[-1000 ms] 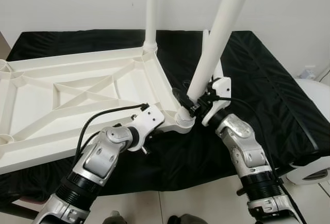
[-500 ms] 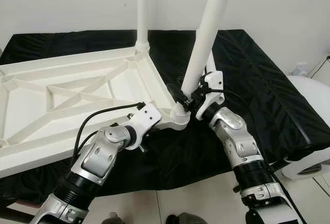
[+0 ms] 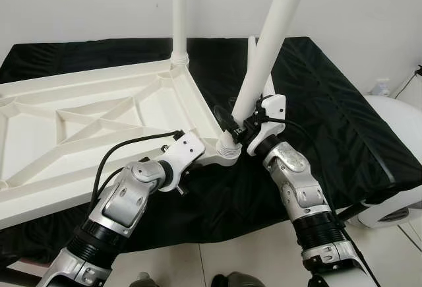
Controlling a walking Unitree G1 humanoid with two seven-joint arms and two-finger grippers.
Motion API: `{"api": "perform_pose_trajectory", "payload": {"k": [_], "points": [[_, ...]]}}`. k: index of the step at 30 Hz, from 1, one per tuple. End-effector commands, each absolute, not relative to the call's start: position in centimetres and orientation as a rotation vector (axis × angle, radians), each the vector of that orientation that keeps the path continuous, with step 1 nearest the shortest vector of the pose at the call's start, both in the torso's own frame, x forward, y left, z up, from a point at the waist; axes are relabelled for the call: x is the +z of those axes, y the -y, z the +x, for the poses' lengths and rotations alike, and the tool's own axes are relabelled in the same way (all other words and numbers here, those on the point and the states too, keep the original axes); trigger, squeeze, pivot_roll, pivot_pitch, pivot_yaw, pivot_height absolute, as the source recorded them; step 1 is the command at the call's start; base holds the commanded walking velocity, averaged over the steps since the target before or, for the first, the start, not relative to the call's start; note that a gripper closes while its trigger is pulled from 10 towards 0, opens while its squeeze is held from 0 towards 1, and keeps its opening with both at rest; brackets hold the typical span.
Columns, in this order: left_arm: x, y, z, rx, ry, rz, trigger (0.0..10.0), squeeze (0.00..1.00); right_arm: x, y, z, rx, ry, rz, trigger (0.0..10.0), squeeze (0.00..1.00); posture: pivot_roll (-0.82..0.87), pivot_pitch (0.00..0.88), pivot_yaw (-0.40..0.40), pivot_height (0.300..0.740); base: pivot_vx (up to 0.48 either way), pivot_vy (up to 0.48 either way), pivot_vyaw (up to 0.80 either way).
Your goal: Building children table
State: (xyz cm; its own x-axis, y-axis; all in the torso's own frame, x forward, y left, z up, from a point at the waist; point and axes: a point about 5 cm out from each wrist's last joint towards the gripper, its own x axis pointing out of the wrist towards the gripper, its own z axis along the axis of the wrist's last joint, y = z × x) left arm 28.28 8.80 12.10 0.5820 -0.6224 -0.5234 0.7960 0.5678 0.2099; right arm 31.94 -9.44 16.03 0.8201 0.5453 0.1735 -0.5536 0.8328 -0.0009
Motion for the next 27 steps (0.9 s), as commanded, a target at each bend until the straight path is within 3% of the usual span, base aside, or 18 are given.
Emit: {"api": "perform_pose_trajectory", "payload": {"k": [1, 27], "points": [[12.7, -8.4, 28.1, -0.881, -0.393, 0.468, 10.0, 0.00, 13.6, 10.1, 32.0, 0.521, 0.053, 0.042, 10.0, 0.00, 0.03, 0.047, -0.051, 0.740, 0.000, 0.000, 0.00], [13.0, -8.1, 27.7, -0.877, -0.387, 0.457, 10.0, 0.00, 14.0, 7.2, 33.4, 0.292, 0.080, 0.062, 10.0, 0.00, 0.05, 0.059, -0.064, 0.740, 0.000, 0.000, 0.00]]}}
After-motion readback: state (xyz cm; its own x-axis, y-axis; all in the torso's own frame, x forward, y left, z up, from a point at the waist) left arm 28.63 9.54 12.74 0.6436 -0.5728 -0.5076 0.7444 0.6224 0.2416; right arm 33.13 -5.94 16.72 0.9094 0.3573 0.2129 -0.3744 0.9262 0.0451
